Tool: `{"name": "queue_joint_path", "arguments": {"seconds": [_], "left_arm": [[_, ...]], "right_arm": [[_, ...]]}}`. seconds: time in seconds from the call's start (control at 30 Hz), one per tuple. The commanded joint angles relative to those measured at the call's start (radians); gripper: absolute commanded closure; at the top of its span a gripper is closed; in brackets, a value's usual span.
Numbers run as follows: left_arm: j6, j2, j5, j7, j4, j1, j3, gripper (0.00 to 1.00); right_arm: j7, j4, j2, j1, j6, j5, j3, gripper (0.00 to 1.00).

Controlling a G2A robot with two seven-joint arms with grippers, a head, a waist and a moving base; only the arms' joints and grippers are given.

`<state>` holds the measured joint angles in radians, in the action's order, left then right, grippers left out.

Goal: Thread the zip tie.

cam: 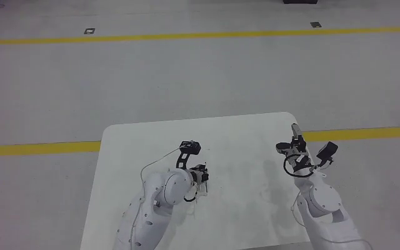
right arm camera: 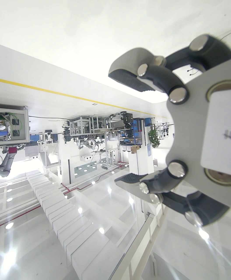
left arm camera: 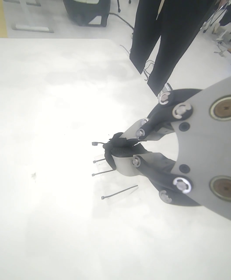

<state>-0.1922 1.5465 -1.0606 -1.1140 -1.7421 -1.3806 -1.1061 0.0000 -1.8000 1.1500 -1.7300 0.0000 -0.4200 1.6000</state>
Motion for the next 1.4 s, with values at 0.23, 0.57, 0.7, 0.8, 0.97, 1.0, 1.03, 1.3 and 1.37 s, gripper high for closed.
{"name": "queue_joint_path", "arguments": {"seconds": [0.23,0.57,0.7,0.8,0.97,1.0,1.03,1.3,1.37], "left_arm": [[0.294,-0.035,0.445,-0.073,0.053,-0.019,-0.155,1.00],[0.396,-0.060,0.531,-0.086,0.097,-0.007,-0.176,1.00],[0.396,-0.060,0.531,-0.086,0.097,-0.007,-0.176,1.00],[0.396,-0.060,0.533,-0.081,0.099,-0.008,-0.174,1.00],[0.391,-0.074,0.540,-0.077,0.111,-0.006,-0.169,1.00],[0.389,-0.078,0.545,-0.080,0.109,-0.007,-0.174,1.00],[0.391,-0.083,0.550,-0.090,0.104,-0.009,-0.181,1.00],[0.404,-0.114,0.618,-0.175,0.097,-0.012,-0.209,1.00],[0.400,-0.120,0.649,-0.188,0.105,-0.006,-0.206,1.00]], "right_arm": [[0.208,0.038,-0.006,0.004,-0.121,0.073,0.006,0.00],[0.480,0.082,-0.019,0.001,-0.213,0.104,0.018,0.00],[0.480,0.082,-0.019,0.001,-0.213,0.104,0.018,0.00],[0.480,0.082,-0.019,0.001,-0.213,0.104,0.018,0.00],[0.480,0.082,-0.018,0.002,-0.208,0.121,0.009,0.00],[0.486,0.083,-0.018,0.001,-0.210,0.128,0.005,0.00],[0.494,0.082,-0.018,-0.001,-0.213,0.140,0.001,0.00],[0.548,0.084,-0.020,-0.002,-0.238,0.184,-0.027,0.00],[0.570,0.088,-0.020,-0.002,-0.250,0.189,-0.033,0.00]]}}
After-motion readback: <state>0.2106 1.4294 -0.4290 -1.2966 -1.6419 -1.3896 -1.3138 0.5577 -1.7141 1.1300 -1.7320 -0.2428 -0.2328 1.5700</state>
